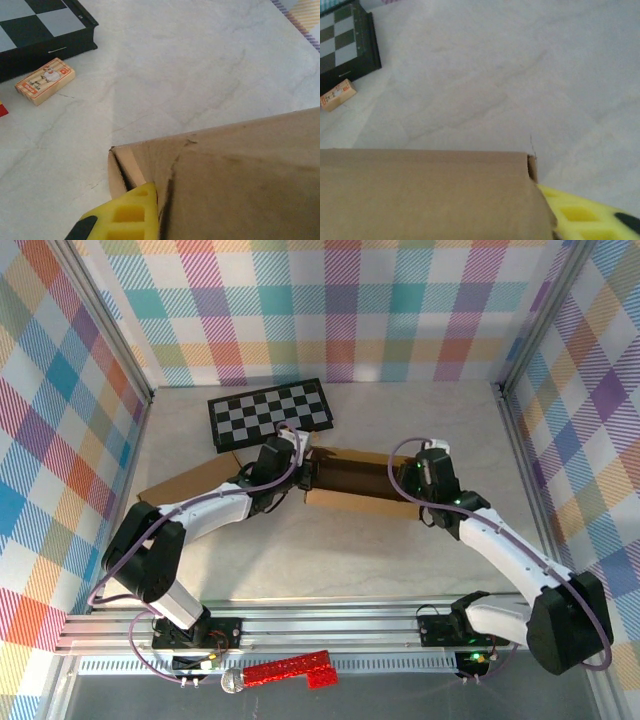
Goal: Fold the paper box
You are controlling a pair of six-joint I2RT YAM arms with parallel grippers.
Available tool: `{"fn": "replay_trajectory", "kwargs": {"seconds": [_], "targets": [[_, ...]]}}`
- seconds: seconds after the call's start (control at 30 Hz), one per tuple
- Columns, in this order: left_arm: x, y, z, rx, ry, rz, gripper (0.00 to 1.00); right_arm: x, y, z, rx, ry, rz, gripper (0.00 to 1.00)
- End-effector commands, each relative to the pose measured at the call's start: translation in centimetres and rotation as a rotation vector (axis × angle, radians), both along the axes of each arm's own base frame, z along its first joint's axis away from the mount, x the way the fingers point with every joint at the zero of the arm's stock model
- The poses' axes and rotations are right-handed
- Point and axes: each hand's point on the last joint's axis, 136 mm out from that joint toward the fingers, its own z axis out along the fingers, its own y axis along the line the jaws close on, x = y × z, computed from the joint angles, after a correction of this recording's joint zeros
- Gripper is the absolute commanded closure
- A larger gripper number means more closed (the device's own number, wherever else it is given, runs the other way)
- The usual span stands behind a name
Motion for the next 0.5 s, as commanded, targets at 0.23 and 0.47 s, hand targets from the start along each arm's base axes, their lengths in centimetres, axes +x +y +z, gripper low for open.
{"fn": "replay_trajectory", "kwargs": {"seconds": [0.23,0.47], "targets": [[-1.5,0.1,-1.9,0.116,0.028,0.009,1.0,-8.1,0.6,2.0,0.41,0.309,-0.197,0.3],[-1.3,0.1,-1.6,0.12,0.023,0.026,1.0,-10.1,0.0,5.2,0.671,0.289,-0.368,0.31]]}}
